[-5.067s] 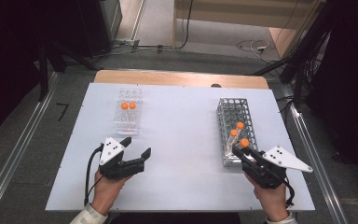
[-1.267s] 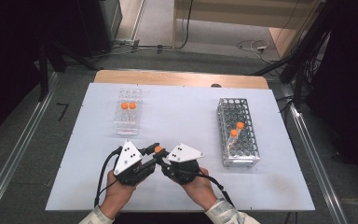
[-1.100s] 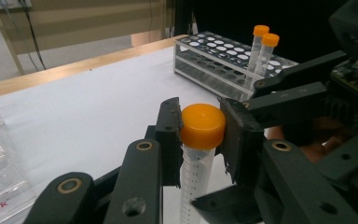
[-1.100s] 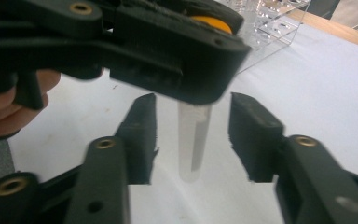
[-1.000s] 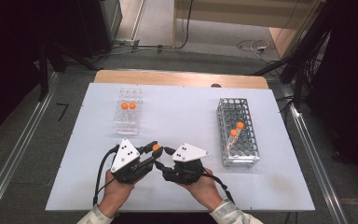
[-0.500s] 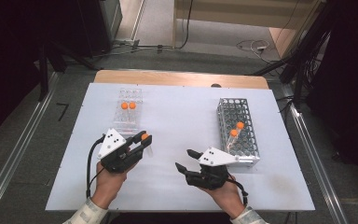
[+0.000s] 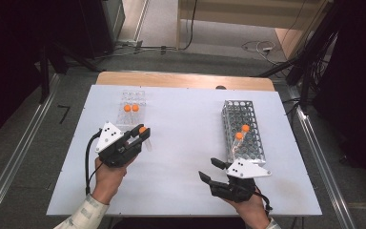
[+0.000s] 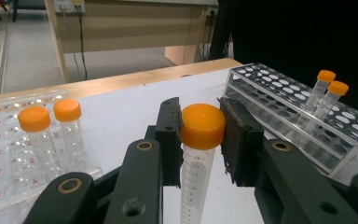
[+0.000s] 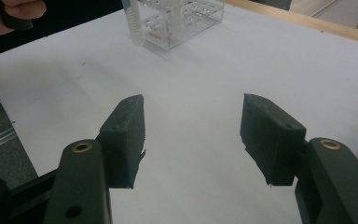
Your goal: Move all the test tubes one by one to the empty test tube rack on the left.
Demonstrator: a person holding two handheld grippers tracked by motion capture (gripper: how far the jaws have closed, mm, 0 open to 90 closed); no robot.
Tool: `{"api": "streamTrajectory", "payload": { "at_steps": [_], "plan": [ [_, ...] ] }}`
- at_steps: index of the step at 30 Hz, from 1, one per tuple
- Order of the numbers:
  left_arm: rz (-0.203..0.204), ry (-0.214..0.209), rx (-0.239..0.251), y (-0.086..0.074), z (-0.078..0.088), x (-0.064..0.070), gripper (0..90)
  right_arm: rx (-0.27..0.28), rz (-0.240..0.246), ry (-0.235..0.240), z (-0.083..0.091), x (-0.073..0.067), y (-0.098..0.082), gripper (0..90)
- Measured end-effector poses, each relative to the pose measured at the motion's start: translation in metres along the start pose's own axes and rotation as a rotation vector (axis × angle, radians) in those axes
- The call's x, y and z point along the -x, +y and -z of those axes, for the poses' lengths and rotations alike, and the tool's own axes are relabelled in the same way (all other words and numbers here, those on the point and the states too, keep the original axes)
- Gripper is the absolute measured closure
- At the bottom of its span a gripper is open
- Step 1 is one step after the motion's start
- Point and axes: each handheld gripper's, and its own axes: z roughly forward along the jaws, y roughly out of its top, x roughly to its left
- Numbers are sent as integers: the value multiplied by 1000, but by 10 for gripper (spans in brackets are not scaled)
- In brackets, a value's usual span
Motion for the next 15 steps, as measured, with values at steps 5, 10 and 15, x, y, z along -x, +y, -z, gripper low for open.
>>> {"api": "streamTrajectory", "payload": {
  "at_steps": [5,10,15],
  "plan": [
    [-8,15,1,5,-3,-3,698,11,-7,-10,9,4,-2,382],
    [-2,37,-2,5,-7,-9,698,16,-23,-24,17,8,-7,370],
    [6,61,3,9,-8,-17,698,11,-39,-44,24,15,-12,312]
  ]
}}
